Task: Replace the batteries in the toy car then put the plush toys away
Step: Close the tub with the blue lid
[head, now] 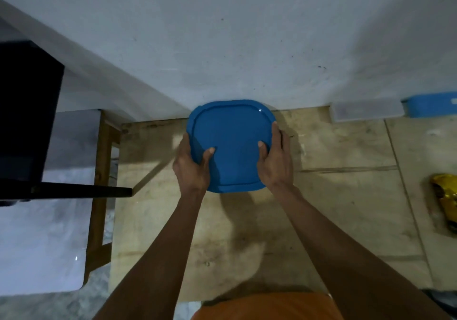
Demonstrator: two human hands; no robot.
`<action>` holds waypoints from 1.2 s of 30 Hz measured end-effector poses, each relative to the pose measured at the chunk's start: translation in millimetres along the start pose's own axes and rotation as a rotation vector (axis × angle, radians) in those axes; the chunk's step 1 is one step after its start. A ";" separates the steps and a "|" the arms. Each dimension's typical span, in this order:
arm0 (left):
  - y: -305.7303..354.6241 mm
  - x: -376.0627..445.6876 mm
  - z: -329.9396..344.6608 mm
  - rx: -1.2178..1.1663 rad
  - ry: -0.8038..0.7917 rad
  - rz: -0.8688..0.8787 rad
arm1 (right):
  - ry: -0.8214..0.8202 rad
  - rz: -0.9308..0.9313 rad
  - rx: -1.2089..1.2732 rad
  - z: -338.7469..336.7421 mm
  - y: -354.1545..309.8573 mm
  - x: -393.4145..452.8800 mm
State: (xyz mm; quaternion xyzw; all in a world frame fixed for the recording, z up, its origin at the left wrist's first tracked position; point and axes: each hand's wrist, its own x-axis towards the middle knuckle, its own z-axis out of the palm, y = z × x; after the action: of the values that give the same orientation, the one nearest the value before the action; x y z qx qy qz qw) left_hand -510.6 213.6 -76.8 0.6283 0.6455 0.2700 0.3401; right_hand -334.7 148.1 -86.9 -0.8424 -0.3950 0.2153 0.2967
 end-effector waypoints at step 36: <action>10.7 14.3 22.7 0.733 -0.352 0.129 | -0.205 -0.131 -0.461 -16.4 18.2 20.8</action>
State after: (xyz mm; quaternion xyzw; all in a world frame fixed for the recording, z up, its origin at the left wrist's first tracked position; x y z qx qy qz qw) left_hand -485.9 226.7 -84.0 0.7837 0.5900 -0.0687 0.1813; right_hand -302.7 149.9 -89.8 -0.8342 -0.5153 0.1842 0.0683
